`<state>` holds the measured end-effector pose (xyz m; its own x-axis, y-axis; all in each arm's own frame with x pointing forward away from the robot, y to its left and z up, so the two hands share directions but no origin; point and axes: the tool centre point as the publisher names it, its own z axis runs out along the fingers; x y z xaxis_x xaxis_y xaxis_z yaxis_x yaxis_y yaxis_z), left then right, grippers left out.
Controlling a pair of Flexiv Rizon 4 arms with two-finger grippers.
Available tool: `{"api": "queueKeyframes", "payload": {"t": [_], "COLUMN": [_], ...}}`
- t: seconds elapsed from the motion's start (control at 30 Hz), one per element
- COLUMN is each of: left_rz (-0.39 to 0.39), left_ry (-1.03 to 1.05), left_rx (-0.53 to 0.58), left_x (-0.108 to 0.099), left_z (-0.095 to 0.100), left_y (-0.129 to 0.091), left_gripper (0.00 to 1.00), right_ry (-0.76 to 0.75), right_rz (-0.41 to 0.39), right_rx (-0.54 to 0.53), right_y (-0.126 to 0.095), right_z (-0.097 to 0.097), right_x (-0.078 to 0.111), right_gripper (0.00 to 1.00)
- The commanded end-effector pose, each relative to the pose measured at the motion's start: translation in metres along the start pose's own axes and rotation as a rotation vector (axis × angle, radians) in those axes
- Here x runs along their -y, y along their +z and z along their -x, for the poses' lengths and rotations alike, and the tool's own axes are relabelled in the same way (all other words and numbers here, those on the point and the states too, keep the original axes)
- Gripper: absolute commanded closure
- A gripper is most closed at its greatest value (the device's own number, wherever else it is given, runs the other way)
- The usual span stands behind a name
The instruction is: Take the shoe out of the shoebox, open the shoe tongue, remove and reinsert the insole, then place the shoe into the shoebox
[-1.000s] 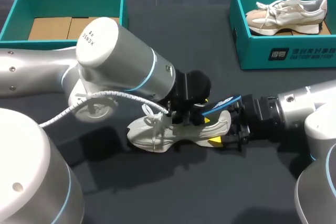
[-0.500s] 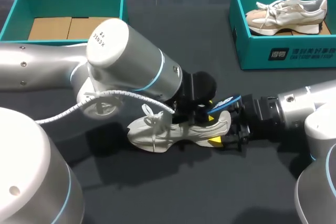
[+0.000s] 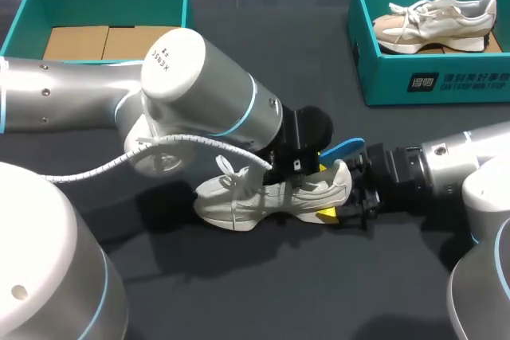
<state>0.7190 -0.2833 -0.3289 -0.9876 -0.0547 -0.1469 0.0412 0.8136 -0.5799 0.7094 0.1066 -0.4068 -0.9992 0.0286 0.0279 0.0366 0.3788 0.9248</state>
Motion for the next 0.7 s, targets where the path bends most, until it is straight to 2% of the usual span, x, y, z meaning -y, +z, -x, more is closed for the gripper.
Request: {"api": "queueKeyframes", "payload": {"t": [0.03, 0.17, 0.7], "left_rz": [-0.009, -0.015, -0.064], "left_ry": [-0.005, -0.015, -0.075], "left_rx": [-0.036, -0.056, -0.283], "left_x": [0.003, 0.012, 0.071], "left_z": [0.002, -0.001, -0.013], "left_y": [-0.011, -0.022, -0.070], "left_gripper": [1.00, 1.00, 1.00], "right_ry": [0.000, 0.000, 0.000], "right_rz": [-0.004, -0.004, -0.004], "right_rx": [0.002, 0.002, 0.002], "right_y": [0.001, 0.001, 0.001], "right_z": [-0.001, -0.001, -0.001], "right_x": [-0.002, -0.002, -0.002], "right_gripper": [1.00, 1.00, 1.00]}}
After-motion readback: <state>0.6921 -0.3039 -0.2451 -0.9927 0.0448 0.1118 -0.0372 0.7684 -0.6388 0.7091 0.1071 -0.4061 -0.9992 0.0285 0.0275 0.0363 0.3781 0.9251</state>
